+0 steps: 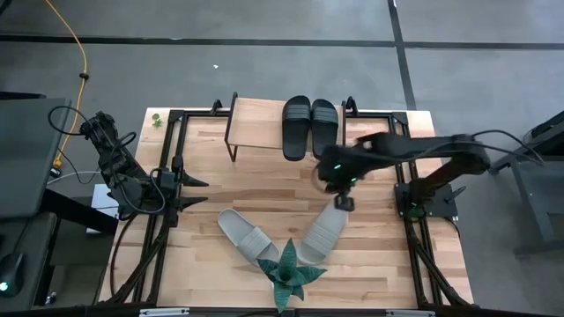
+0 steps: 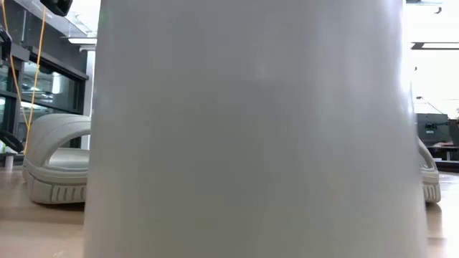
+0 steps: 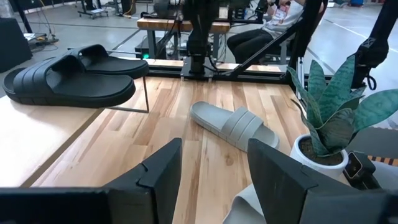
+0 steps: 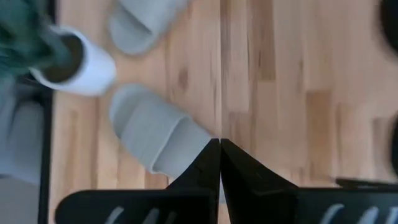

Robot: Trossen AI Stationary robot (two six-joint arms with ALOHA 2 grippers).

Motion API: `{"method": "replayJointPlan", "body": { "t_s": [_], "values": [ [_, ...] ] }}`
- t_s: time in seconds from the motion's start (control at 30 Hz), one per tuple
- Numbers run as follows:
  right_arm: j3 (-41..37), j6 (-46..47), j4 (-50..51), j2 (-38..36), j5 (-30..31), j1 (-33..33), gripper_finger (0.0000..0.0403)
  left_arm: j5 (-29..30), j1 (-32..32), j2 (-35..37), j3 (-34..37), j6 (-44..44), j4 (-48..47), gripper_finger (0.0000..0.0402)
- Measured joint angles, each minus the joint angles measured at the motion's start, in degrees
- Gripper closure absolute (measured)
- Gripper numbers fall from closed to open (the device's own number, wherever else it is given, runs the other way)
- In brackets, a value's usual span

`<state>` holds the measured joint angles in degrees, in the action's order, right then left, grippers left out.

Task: Pick and place slides into the shelf
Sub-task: Put the right gray slipper on the shelf

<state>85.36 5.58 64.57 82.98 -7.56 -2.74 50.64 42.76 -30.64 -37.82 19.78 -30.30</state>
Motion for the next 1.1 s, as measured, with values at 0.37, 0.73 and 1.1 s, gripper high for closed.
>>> {"method": "replayJointPlan", "body": {
  "t_s": [0.37, 0.73, 1.1],
  "values": [
    [0.02, -5.57, -4.55, -15.19, -10.7, 10.53, 0.0402, 0.37, -0.02, -0.02, 0.0, 0.21, 0.24, 0.0232],
    [0.02, -16.77, -1.38, -13.3, -31.4, 28.71, 0.0402, 0.63, -0.02, 0.01, 0.0, 0.12, 0.22, 0.0232],
    [0.02, -30.37, 9.07, -4.64, -48.1, 37.13, 0.0402, 0.74, -0.02, 0.0, 0.0, 0.02, 0.2, 0.0232]
  ]
}}
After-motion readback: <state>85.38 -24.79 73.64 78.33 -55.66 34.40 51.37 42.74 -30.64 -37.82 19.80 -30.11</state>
